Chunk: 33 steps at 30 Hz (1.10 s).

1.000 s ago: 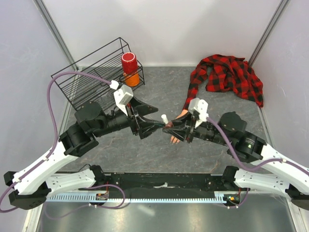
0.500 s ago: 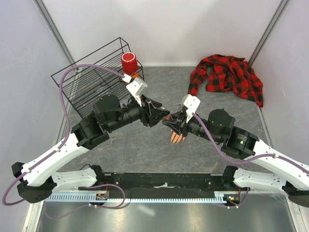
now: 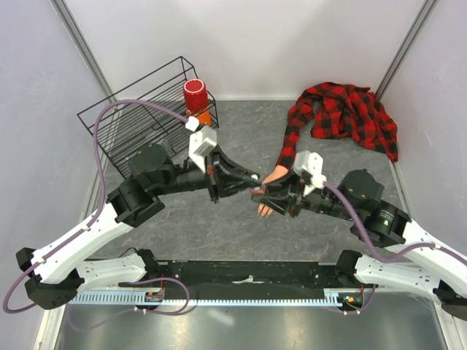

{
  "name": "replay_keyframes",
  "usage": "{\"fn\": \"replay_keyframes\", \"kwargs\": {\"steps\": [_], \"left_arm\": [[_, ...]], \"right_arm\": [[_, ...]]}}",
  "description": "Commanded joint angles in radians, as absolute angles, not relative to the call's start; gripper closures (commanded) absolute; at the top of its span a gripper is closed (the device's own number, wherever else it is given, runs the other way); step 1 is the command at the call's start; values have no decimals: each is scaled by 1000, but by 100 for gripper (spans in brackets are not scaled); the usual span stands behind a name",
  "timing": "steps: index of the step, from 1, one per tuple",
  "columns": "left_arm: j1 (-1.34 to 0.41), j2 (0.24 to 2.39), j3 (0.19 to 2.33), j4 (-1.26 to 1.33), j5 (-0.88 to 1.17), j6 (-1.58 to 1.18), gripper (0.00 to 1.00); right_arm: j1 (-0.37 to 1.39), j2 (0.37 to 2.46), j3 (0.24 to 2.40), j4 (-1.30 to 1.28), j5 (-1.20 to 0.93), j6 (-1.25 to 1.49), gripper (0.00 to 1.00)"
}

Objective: Paint the nails

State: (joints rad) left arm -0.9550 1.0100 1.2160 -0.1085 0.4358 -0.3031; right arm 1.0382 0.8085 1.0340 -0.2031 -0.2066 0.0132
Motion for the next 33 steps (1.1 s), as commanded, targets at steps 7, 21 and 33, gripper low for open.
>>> {"fn": "replay_keyframes", "kwargs": {"steps": [7,21,33], "left_arm": [[-966,1000,1083,224,804,-321,98],[-965,917,1196,-160,-26,-299,28],[-966,1109,1330,-224,-133,-282,46]], "right_arm": [[1052,781,929,377,-928,377,100],[1052,891,1071,-144,174,-40,100],[1052,954,1106,-109,258,-84,100]]}}
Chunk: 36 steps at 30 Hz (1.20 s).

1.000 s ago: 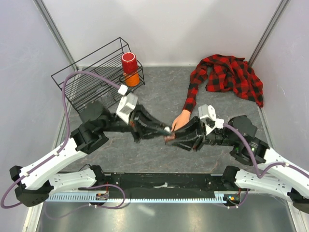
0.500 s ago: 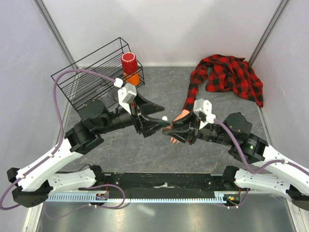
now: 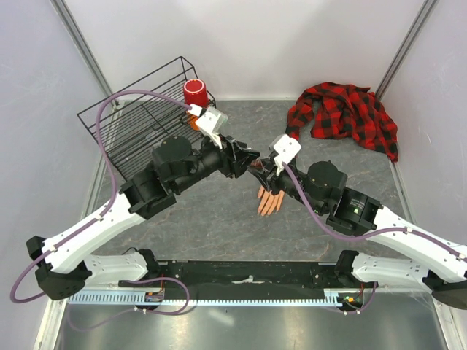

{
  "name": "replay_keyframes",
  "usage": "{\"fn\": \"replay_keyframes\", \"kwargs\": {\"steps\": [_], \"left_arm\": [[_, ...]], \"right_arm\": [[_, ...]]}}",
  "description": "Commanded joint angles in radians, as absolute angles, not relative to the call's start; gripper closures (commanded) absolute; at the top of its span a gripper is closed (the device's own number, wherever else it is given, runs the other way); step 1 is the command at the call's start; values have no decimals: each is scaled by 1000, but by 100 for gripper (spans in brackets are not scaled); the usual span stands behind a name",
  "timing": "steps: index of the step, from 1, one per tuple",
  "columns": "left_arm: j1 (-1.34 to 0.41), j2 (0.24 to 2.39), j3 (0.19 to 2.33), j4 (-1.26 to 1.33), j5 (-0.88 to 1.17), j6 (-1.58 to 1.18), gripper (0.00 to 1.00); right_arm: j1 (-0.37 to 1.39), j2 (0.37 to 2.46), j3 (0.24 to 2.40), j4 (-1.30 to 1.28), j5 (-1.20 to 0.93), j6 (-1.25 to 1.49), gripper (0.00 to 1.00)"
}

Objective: Paint the nails

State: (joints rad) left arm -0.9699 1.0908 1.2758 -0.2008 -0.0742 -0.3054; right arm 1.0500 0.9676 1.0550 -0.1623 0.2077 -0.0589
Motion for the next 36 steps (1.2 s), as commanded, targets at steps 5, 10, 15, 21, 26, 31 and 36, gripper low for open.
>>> {"fn": "replay_keyframes", "kwargs": {"steps": [5,10,15,21,26,31,36], "left_arm": [[-966,1115,1316,-204,-82,-287,64],[-963,1098,1273,-120,78,-252,98],[-896,1081,1197,-3,587,-258,98],[-805,1045,1117,115,721,-347,98],[-769,1020,1136,40,597,-351,86],[-769,980,1201,-113,493,-344,28],[-769,905,1198,-143,355,-359,26]], "right_arm": [[1052,943,1100,-106,253,-83,100],[1052,907,1085,-104,146,-78,100],[1052,827,1046,-100,-398,-63,100],[1052,762,996,57,-738,94,100],[1049,752,989,49,-684,104,100],[1048,767,1014,-46,-449,60,100],[1048,836,1068,-161,-160,8,100]]}}
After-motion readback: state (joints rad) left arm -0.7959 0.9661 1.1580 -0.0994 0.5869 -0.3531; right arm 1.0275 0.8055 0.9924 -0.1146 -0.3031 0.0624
